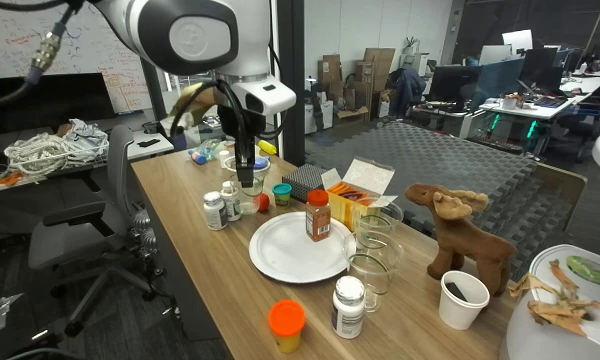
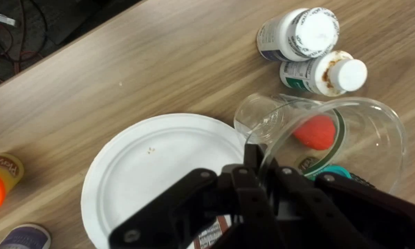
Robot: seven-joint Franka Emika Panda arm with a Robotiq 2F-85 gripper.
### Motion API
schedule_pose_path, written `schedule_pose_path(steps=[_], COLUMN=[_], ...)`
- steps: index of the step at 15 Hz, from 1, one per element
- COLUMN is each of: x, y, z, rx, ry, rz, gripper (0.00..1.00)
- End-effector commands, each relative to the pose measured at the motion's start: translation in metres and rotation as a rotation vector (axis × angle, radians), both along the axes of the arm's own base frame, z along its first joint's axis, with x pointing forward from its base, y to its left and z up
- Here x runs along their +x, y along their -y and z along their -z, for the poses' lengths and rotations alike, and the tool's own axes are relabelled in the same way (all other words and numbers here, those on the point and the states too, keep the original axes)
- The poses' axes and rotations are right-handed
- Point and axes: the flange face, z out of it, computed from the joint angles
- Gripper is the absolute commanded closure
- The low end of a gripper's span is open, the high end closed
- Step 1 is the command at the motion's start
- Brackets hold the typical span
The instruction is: Pick up all the objects surrounding the white plate and arrange them on the plate, then pick up the cups and put them together
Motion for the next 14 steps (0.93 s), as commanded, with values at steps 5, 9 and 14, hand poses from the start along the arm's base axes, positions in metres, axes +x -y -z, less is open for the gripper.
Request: schedule_pose_path(steps=[5, 9, 14], x=[-0.006, 0.013, 0.048], y=[0.076, 0.121, 0.143], z=[-0.106, -0.106, -0.075], rx=[-0.123, -0.187, -0.179], ry=[0.197, 0.199, 0.165], rz=[0.246, 0.379, 0.478], gripper=[0.99, 0.99, 0.99])
